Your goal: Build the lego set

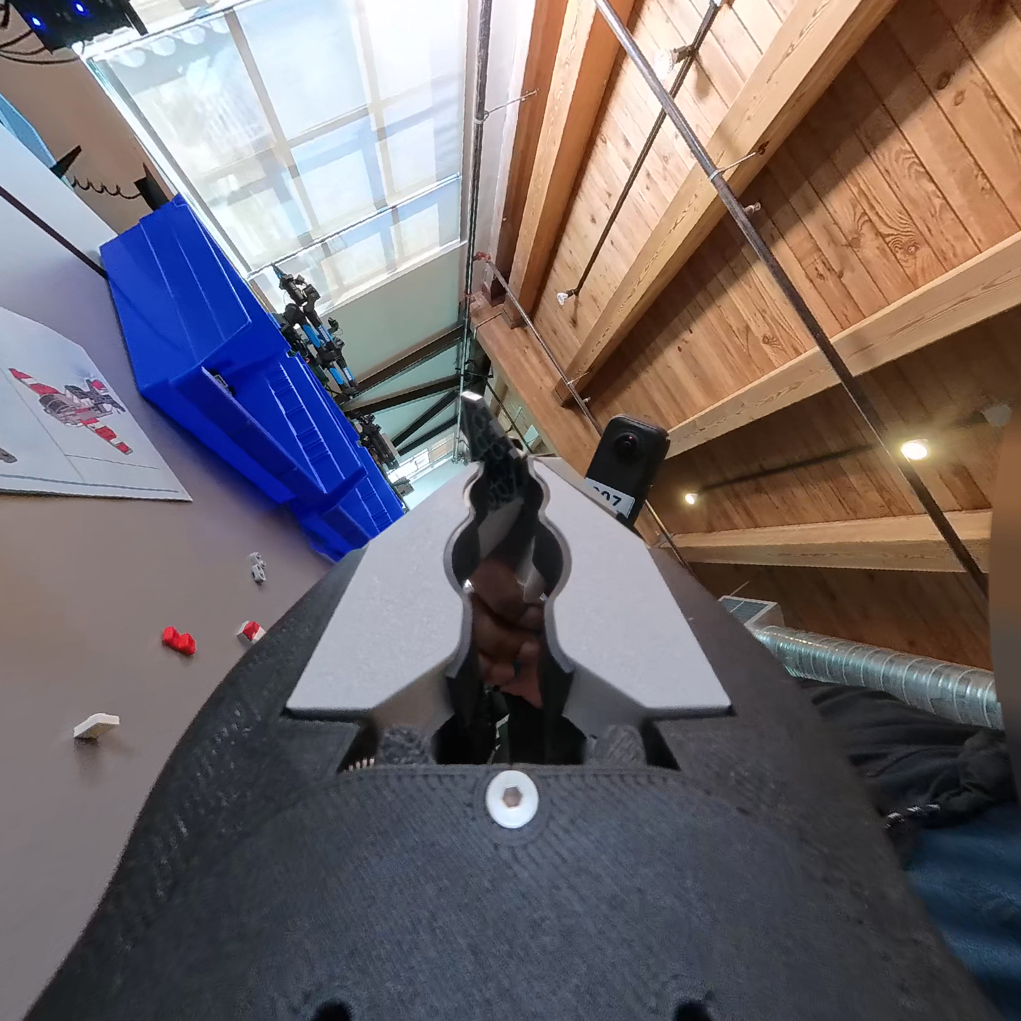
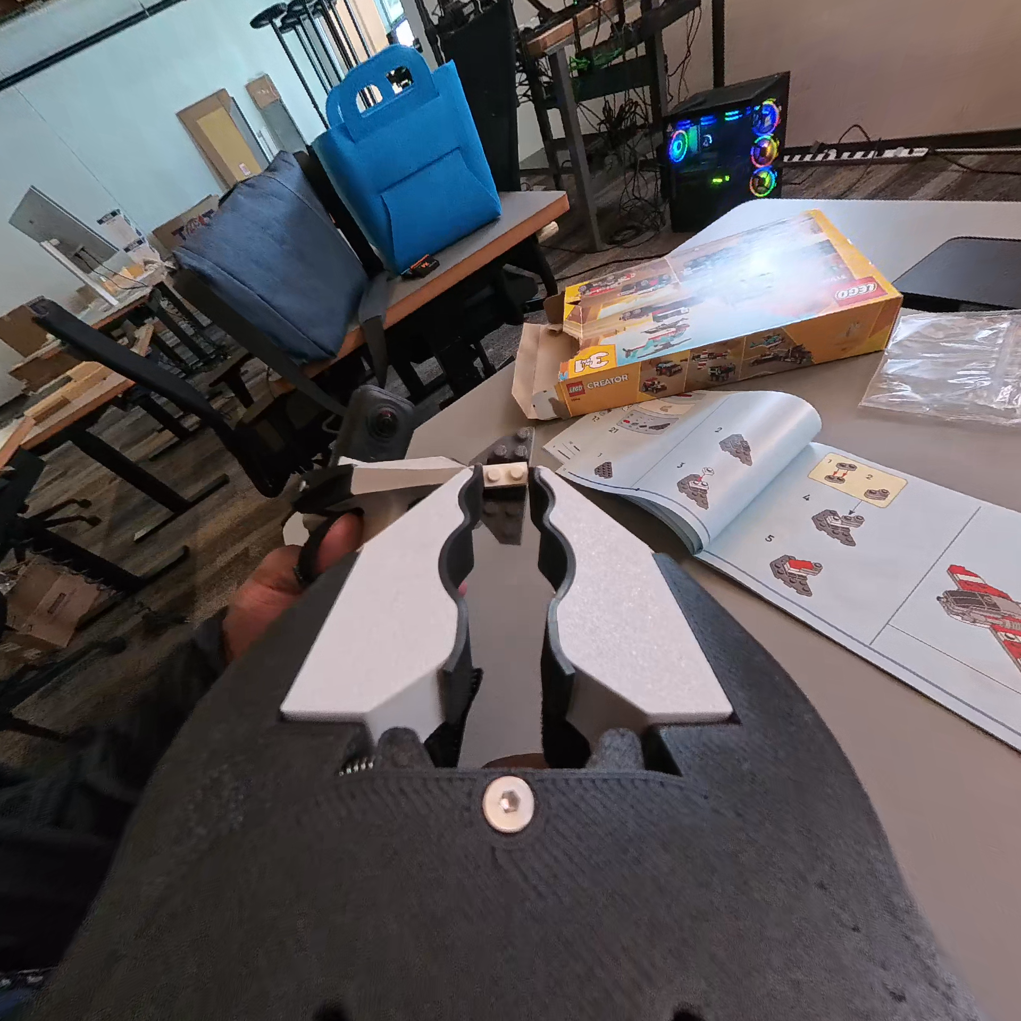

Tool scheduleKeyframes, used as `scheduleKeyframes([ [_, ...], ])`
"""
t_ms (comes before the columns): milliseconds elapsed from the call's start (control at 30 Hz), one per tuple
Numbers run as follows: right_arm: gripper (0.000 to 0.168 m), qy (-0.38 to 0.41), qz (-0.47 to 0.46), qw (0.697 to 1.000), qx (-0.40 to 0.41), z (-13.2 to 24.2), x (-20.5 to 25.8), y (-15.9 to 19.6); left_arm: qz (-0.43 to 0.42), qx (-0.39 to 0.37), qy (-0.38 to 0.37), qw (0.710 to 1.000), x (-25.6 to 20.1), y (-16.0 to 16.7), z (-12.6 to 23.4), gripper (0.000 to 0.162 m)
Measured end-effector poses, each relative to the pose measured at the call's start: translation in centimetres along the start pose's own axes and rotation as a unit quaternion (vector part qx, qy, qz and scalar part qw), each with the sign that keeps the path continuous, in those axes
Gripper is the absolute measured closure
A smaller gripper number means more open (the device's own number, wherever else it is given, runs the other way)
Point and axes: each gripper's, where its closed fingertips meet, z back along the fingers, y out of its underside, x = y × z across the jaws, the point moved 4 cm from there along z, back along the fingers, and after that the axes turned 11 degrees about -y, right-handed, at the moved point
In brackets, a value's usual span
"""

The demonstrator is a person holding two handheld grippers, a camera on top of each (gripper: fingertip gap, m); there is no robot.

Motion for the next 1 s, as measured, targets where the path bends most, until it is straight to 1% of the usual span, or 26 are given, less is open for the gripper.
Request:
scheduleKeyframes([
  [200, 0.151, 0.01, 0.004, 1.0, -0.005, 0.1, 0.2, -0.1, 0.008, -0.01, 0.006, 1.0, 0.0, -0.2, 0.1, 0.153],
  [400, 0.152, 0.03, 0.01, 0.999, -0.011, 0.0, 0.2, -0.1, 0.036, -0.018, 0.01, 0.999, 0.2, -0.3, 0.0, 0.154],
  [767, 0.152, 0.07, 0.042, 0.997, -0.005, -0.3, 0.1, 0.0, 0.019, -0.025, -0.012, 0.999, 0.4, -0.3, -0.2, 0.154],
  [1000, 0.152, 0.101, 0.054, 0.993, 0.001, -0.5, -0.3, 0.2, 0.069, -0.042, -0.008, 0.997, 1.0, -0.2, -0.3, 0.154],
])
